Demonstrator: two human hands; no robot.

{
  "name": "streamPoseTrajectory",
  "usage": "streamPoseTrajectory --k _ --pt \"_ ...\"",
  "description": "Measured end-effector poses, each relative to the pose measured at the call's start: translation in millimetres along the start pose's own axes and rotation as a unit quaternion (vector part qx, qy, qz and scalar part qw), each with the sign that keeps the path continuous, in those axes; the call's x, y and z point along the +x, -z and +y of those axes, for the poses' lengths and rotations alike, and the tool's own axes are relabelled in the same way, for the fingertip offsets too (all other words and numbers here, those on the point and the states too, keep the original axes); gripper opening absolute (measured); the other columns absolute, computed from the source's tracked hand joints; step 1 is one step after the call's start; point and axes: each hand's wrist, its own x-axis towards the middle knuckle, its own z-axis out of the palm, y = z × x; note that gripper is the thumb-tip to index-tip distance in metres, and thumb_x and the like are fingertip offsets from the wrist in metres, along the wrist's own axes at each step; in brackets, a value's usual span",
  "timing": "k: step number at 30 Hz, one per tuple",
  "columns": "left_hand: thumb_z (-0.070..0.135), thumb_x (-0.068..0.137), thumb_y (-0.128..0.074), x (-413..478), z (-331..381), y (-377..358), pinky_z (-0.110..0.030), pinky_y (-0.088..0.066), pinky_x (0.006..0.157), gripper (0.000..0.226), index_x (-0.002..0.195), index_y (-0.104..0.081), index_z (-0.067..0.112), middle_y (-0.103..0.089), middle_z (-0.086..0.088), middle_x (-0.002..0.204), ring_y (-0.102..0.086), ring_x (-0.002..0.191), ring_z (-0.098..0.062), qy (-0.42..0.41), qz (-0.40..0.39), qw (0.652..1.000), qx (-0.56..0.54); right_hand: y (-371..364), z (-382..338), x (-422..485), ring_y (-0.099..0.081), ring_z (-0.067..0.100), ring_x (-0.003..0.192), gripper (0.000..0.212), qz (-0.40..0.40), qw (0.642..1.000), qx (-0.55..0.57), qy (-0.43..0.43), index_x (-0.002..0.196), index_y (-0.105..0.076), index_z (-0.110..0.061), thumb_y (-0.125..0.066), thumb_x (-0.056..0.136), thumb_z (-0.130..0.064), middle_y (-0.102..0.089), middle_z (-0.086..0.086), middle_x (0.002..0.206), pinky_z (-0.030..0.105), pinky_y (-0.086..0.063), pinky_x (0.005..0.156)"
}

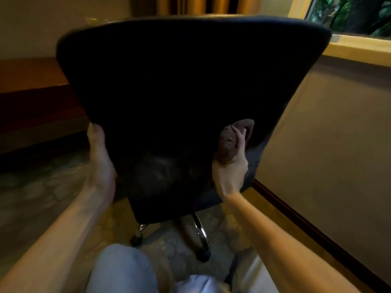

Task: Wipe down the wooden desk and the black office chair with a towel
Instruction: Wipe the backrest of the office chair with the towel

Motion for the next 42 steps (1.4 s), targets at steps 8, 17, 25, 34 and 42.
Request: streamPoseTrajectory --k 8,17,25,34,42 --pt "0.067 0.1 -0.025 -29.1 16.0 -26.6 -0.046 -0.016 0.127 0.072 0.162 -0.024 0.031 -0.034 0.013 0.164 -0.029 0.152 -0.006 -0.011 -0.044 0.999 -0.004 -72.9 -44.4 -96.0 -0.019 0.013 0.156 0.082 -0.073 0.997 -0.015 0.037 0.149 -0.038 -0.041 -0.073 0.08 -0.012 -0.024 -0.008 0.169 0.033 -0.029 0.121" --pt "0.072 0.095 -0.035 -39.7 33.0 -30.8 -0.032 -0.034 0.118 0.069 0.156 -0.034 0.04 -0.05 0.024 0.149 -0.046 0.138 0.003 0.053 -0.1 0.993 0.025 -62.3 -54.6 -127.8 -0.045 0.007 0.143 0.073 -0.198 0.979 0.037 0.028 0.143 -0.05 -0.04 -0.078 0.083 -0.009 -0.052 -0.011 0.152 0.037 -0.041 0.117" --pt "0.057 0.1 -0.036 -29.7 34.2 -37.0 -0.029 -0.03 0.115 0.066 0.161 -0.017 0.04 -0.038 0.025 0.153 -0.034 0.146 -0.003 0.049 -0.052 0.997 0.041 24.1 -56.6 -46.8 -0.066 0.032 0.1 0.034 0.101 0.988 0.056 0.106 0.108 -0.064 0.011 -0.057 0.077 -0.003 -0.068 0.017 0.105 0.062 -0.049 0.092" --pt "0.058 0.105 -0.026 -23.1 30.8 -35.1 -0.031 -0.037 0.109 0.064 0.162 -0.017 0.03 -0.049 0.023 0.141 -0.048 0.131 -0.002 0.089 -0.017 0.994 0.059 20.0 -17.4 60.4 -0.058 0.041 0.125 0.059 0.1 0.991 0.008 0.088 0.144 -0.047 -0.012 -0.065 0.092 -0.031 -0.057 0.019 0.139 0.064 -0.044 0.103" --pt "0.077 0.084 -0.051 -0.6 26.7 7.3 -0.04 -0.03 0.121 0.089 0.16 -0.027 0.038 -0.042 0.017 0.158 -0.04 0.145 -0.008 0.139 -0.06 0.988 0.03 -86.9 -42.2 -33.4 -0.028 0.048 0.148 0.026 0.023 0.945 -0.103 0.309 0.125 -0.055 -0.015 -0.054 0.103 -0.029 -0.038 0.024 0.156 0.071 -0.015 0.12"
